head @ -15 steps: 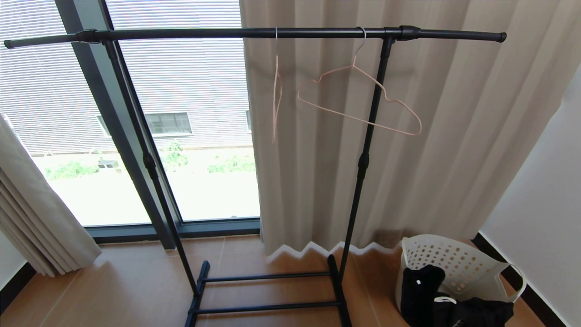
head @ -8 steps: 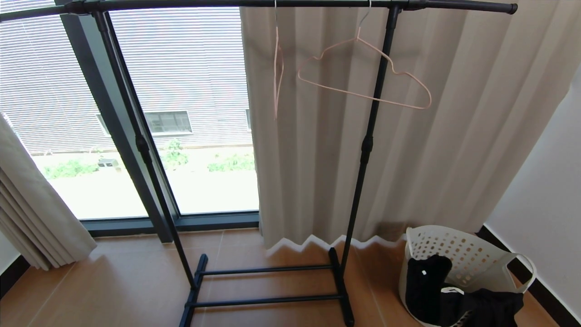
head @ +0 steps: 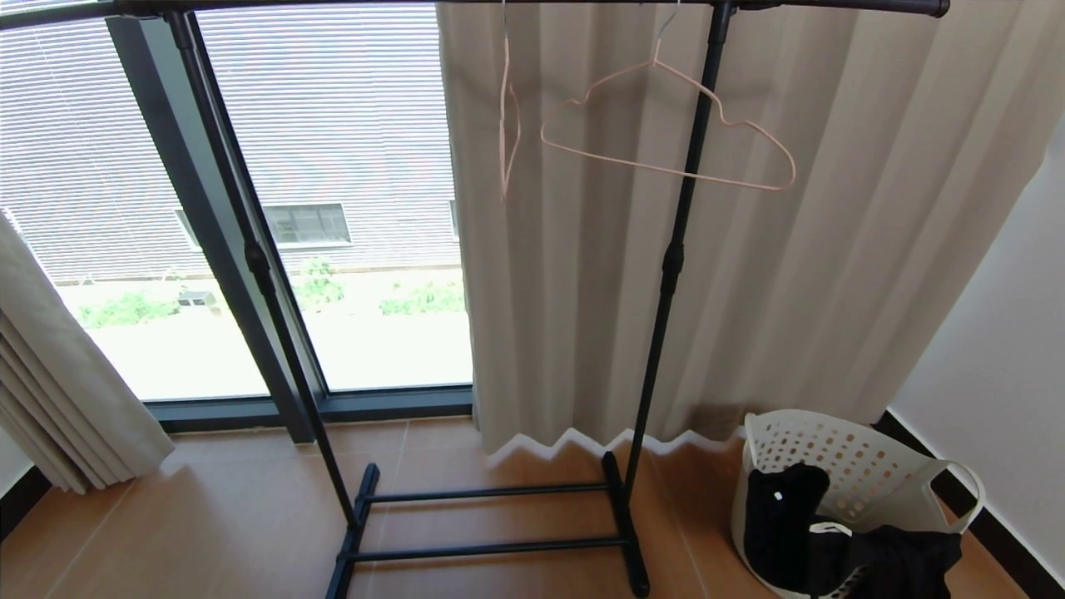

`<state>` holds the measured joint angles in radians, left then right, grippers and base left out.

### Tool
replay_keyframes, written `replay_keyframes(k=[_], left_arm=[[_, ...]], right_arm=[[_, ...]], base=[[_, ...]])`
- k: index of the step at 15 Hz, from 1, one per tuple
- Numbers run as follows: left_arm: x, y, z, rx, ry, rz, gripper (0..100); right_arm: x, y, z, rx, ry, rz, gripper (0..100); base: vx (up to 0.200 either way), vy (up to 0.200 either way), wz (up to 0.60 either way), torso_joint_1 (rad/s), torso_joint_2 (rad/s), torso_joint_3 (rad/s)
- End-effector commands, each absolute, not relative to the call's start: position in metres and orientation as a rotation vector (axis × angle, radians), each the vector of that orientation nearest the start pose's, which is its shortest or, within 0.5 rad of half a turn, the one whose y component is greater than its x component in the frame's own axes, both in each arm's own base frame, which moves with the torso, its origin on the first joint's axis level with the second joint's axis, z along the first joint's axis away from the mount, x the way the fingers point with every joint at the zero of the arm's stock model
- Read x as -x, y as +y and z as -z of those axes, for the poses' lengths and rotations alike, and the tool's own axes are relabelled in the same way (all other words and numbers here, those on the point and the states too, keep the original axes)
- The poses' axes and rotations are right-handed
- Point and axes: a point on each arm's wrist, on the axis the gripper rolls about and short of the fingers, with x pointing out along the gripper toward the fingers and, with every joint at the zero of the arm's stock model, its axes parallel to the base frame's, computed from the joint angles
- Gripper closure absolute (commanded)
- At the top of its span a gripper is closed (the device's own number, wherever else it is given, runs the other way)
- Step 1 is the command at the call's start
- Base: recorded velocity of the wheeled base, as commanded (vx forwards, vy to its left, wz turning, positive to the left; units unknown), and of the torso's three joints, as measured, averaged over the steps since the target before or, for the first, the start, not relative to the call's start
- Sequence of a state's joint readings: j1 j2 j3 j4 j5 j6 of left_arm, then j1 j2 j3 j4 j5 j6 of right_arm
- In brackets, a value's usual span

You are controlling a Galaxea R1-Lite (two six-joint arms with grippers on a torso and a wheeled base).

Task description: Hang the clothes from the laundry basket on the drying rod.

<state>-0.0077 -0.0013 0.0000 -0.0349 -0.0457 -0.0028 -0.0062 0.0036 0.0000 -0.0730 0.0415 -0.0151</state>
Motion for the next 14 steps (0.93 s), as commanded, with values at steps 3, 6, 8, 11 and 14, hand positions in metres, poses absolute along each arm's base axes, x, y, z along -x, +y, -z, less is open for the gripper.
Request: replay_keyframes(k=[3, 6, 8, 11, 14], left_arm=[[0.0229, -0.0009, -0.0791, 0.002, -0.035, 0.054, 0], [0.0229, -0.0009, -0.0789, 0.002, -0.034, 0.054, 0], [0.0229, -0.0009, -0.0789, 0.002, -0.034, 0.054, 0], [0.0229, -0.0009, -0.0789, 0.002, -0.034, 0.054, 0], [0.0229, -0.0009, -0.0789, 0.002, -0.034, 0.054, 0]], right_arm=[[0.0228, 0.0011, -0.0831, 0.017, -0.071, -0.035, 0], [0.0228, 0.0011, -0.0831, 0.017, -0.071, -0.035, 0], [0.0228, 0.0011, -0.0831, 0.017, -0.071, -0.035, 0], [0.0228, 0.0011, -0.0831, 0.017, -0.071, -0.035, 0], [0.0228, 0.0011, -0.0831, 0.017, -0.071, -0.035, 0]], base=[[0.0, 0.0, -0.4, -0.002, 0.0, 0.003], [0.0, -0.067, 0.0, 0.001, 0.0, 0.001], [0.0, -0.2, 0.0, -0.002, 0.0, 0.0], [0.0, -0.2, 0.0, -0.002, 0.01, 0.001], [0.0, 0.0, 0.0, 0.0, 0.0, 0.0]])
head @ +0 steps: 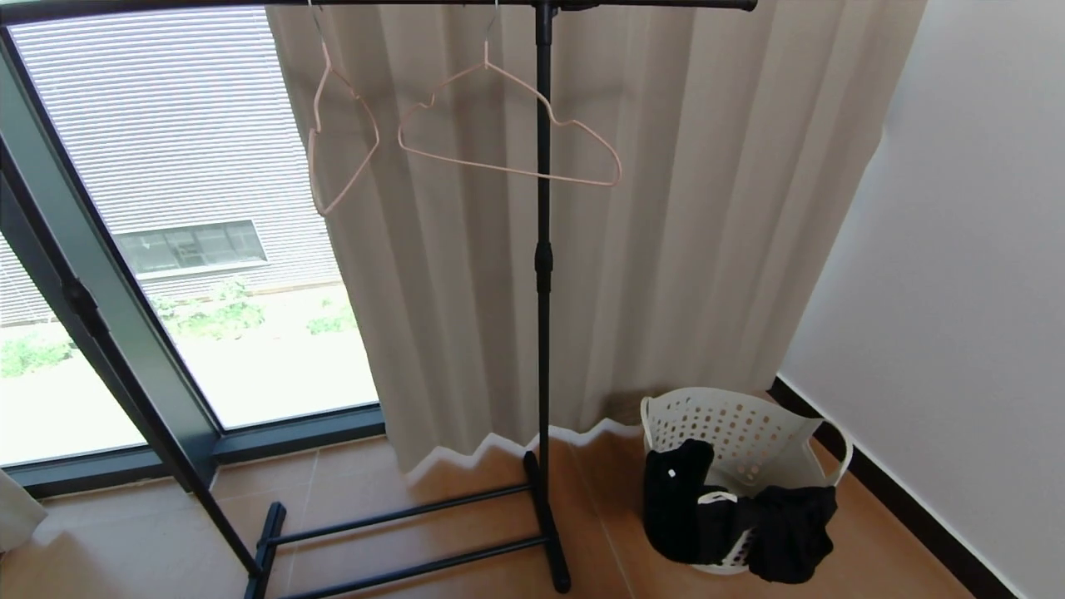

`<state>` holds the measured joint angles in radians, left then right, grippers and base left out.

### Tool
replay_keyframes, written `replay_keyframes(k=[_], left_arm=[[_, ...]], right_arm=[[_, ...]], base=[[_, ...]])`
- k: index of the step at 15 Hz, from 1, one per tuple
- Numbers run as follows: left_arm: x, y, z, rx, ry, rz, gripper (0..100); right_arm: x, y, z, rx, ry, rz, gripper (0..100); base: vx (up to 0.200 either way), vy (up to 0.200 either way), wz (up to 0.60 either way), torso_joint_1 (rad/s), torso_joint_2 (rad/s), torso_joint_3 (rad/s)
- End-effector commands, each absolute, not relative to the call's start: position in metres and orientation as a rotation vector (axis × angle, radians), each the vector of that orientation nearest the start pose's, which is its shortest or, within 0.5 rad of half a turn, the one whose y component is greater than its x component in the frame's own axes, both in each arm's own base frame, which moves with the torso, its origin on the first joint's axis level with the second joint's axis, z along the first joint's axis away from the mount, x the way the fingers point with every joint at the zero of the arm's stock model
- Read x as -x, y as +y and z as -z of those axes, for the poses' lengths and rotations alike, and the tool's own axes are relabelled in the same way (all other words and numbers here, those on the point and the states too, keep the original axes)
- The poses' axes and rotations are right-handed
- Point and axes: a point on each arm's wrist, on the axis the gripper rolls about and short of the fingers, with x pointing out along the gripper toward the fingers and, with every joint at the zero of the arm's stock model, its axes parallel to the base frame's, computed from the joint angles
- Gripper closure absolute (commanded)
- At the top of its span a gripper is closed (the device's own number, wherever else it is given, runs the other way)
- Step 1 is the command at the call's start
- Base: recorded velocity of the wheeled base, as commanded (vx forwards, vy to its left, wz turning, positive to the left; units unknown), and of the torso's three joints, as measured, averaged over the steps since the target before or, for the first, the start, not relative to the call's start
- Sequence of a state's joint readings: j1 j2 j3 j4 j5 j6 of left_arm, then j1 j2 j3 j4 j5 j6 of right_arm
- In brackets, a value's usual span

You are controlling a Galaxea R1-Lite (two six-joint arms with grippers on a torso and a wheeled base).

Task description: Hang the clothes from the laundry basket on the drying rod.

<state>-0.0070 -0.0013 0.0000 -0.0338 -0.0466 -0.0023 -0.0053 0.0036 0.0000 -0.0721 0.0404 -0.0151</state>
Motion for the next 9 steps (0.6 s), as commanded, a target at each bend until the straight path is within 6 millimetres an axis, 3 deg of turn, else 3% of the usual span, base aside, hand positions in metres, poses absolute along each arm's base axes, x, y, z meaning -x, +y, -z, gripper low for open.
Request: replay_keyframes(k=[1, 3, 8, 9], left_arm=[[0.0229, -0.0009, -0.0789, 0.002, -0.034, 0.054, 0], [0.0229, -0.0009, -0.0789, 0.002, -0.034, 0.054, 0], [0.0229, -0.0009, -0.0789, 0.002, -0.034, 0.054, 0], [0.0229, -0.0009, -0.0789, 0.004, -0.034, 0.054, 0]], right_arm=[[0.0228, 0.0011, -0.0831, 0.017, -0.071, -0.036, 0], [0.0228, 0.0011, -0.0831, 0.017, -0.071, -0.035, 0], [0.0228, 0.0011, -0.0831, 0.017, -0.071, -0.035, 0], [0.0228, 0.0011, -0.0831, 0.015, -0.071, -0.035, 0]], base=[[0.0, 0.0, -0.6, -0.002, 0.0, 0.002], [0.0, 0.0, -0.6, 0.005, 0.0, 0.0], [0.0, 0.0, 0.0, 0.0, 0.0, 0.0], [0.2, 0.0, 0.0, 0.002, 0.01, 0.002]])
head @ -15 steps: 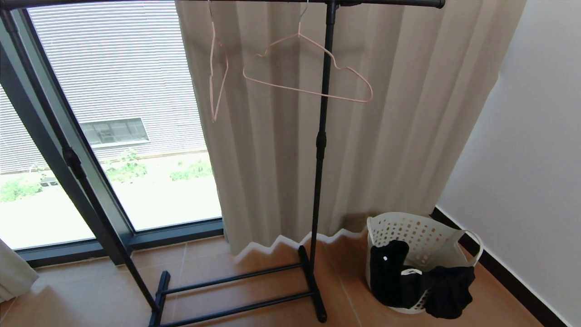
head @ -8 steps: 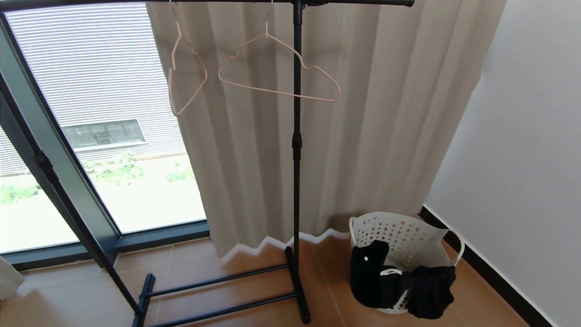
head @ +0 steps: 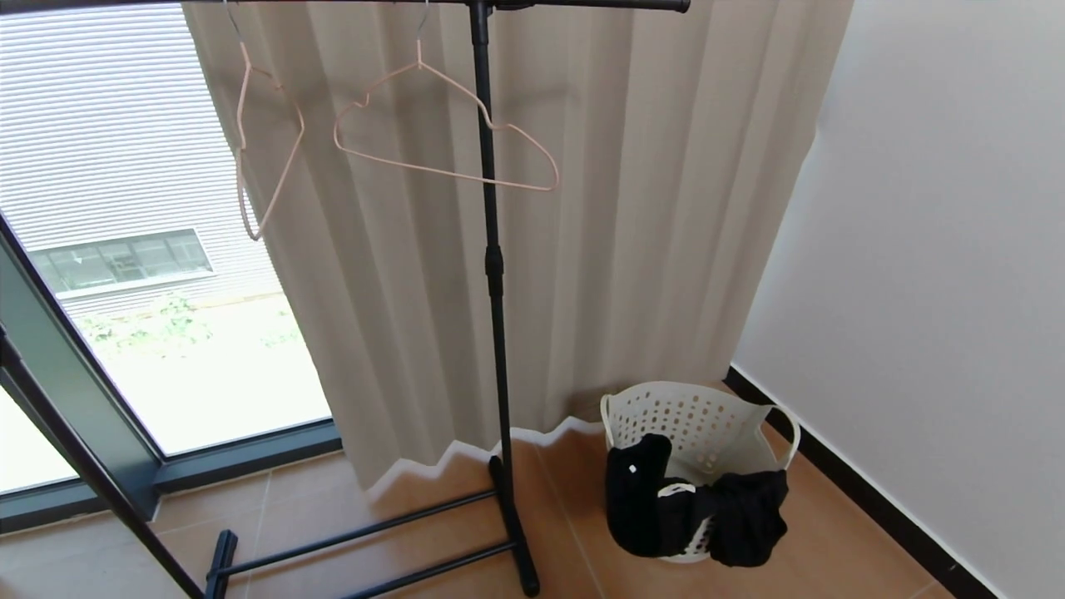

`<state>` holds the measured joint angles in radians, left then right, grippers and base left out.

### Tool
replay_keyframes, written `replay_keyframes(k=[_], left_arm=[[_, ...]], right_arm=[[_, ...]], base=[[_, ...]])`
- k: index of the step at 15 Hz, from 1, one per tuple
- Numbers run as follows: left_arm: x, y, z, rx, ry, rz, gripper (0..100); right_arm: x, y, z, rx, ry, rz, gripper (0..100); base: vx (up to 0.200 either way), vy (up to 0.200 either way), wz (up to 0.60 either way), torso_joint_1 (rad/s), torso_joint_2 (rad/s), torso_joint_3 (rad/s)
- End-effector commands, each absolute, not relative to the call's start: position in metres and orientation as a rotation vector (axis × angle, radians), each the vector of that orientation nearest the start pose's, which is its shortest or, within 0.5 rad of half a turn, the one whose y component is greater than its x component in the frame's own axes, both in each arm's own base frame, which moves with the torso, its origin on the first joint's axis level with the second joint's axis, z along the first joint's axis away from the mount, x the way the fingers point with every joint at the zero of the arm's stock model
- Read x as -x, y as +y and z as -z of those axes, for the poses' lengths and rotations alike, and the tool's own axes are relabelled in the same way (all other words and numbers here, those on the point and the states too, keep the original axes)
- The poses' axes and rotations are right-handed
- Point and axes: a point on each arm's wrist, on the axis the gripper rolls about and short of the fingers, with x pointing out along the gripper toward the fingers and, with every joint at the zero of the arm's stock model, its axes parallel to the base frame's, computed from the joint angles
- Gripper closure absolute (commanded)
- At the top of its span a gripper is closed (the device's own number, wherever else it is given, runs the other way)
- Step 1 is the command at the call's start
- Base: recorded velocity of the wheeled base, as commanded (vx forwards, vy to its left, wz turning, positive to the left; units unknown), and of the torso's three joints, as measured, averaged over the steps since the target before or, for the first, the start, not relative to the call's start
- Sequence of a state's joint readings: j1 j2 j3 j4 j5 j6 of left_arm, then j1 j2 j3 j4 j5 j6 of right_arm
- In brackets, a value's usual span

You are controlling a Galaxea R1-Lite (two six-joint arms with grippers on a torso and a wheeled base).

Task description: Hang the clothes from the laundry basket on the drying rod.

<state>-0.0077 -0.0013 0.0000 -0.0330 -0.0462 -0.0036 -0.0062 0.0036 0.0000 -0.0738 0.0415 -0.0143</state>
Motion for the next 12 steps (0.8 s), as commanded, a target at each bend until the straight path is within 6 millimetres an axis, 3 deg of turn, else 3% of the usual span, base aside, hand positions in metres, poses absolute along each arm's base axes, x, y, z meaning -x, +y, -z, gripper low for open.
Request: replay_keyframes(k=[1, 3, 12], left_arm=[[0.0229, -0.0009, -0.0789, 0.004, -0.034, 0.054, 0], [0.0229, -0.0009, -0.0789, 0.004, -0.034, 0.054, 0], [0.0229, -0.0009, -0.0789, 0.004, -0.034, 0.054, 0]], right_arm=[[0.0228, 0.0011, -0.0831, 0.015, -0.071, -0.035, 0], [0.0228, 0.0011, -0.0831, 0.015, -0.071, -0.035, 0], [0.0228, 0.0011, -0.0831, 0.015, -0.071, -0.035, 0]], base=[[0.2, 0.0, 0.0, -0.012, 0.01, 0.002], [0.2, 0.0, 0.0, 0.005, 0.0, 0.005], [0.0, 0.0, 0.0, -0.004, 0.02, 0.018]])
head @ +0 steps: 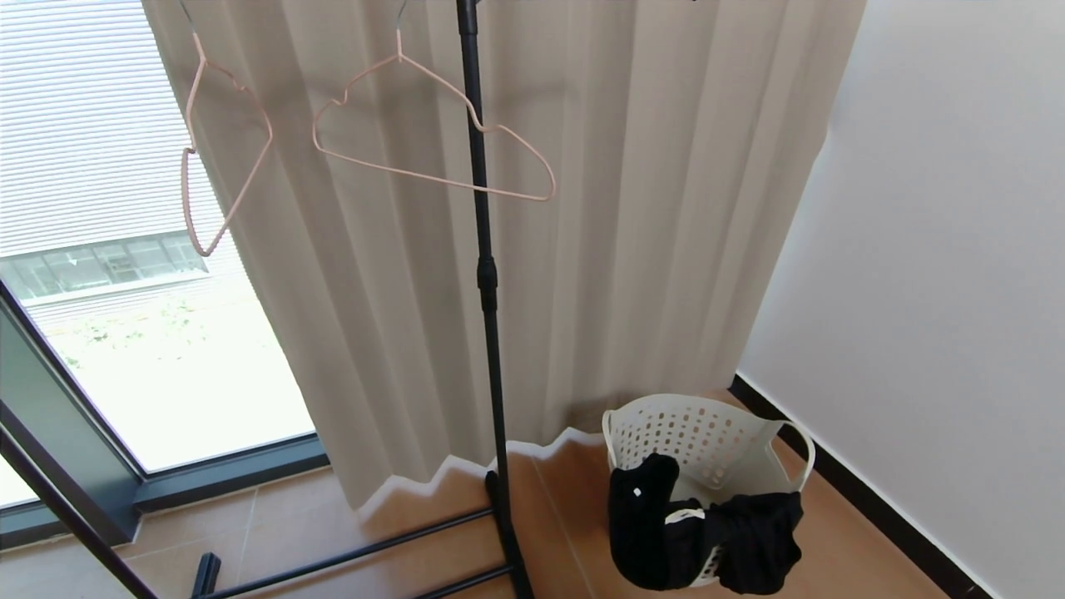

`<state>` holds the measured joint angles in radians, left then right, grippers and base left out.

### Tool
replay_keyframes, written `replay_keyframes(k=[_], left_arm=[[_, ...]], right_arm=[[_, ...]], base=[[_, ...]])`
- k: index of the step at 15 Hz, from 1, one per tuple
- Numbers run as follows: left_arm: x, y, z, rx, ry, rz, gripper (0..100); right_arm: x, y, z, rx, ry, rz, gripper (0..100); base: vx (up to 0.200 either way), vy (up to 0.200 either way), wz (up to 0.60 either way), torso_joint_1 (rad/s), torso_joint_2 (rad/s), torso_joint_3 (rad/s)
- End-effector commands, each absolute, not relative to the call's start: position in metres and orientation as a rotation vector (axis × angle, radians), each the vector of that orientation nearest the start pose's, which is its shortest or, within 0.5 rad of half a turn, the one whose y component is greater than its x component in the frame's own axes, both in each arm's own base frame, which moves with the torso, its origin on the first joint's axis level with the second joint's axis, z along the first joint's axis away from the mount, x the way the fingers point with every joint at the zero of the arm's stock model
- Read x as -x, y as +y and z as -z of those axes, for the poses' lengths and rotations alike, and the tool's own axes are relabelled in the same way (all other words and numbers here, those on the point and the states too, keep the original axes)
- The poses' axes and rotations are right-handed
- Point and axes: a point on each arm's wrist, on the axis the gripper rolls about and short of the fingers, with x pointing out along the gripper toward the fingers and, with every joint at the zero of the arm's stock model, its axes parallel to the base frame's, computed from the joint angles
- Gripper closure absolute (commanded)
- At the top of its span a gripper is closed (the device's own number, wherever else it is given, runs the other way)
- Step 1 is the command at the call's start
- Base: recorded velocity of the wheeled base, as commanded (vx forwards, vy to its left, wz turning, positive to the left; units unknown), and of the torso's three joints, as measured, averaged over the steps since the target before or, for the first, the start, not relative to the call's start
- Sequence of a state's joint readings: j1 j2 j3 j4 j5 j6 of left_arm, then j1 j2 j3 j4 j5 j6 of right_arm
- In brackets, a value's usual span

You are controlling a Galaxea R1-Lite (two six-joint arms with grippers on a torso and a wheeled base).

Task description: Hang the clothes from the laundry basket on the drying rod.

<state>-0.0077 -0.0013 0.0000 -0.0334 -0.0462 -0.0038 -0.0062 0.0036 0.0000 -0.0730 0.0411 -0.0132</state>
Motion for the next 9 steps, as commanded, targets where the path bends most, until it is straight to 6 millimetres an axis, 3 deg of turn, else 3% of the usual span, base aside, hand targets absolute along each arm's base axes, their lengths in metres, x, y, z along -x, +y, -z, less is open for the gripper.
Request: replay_keyframes(k=[1, 9], left_arm=[[0.0229, -0.0009, -0.0789, 0.002, -0.034, 0.054, 0], [0.0229, -0.0009, -0.0791, 0.004, -0.035, 0.054, 0]], right_arm=[[0.0228, 0.0011, -0.0831, 0.015, -0.071, -0.035, 0], [0.0228, 0.0011, -0.0832, 0.016, -0.072, -0.035, 0]], base=[[0.0, 0.0, 0.0, -0.036, 0.19, 0.124], [0.0, 0.0, 0.0, -0.031, 0.17, 0.144]])
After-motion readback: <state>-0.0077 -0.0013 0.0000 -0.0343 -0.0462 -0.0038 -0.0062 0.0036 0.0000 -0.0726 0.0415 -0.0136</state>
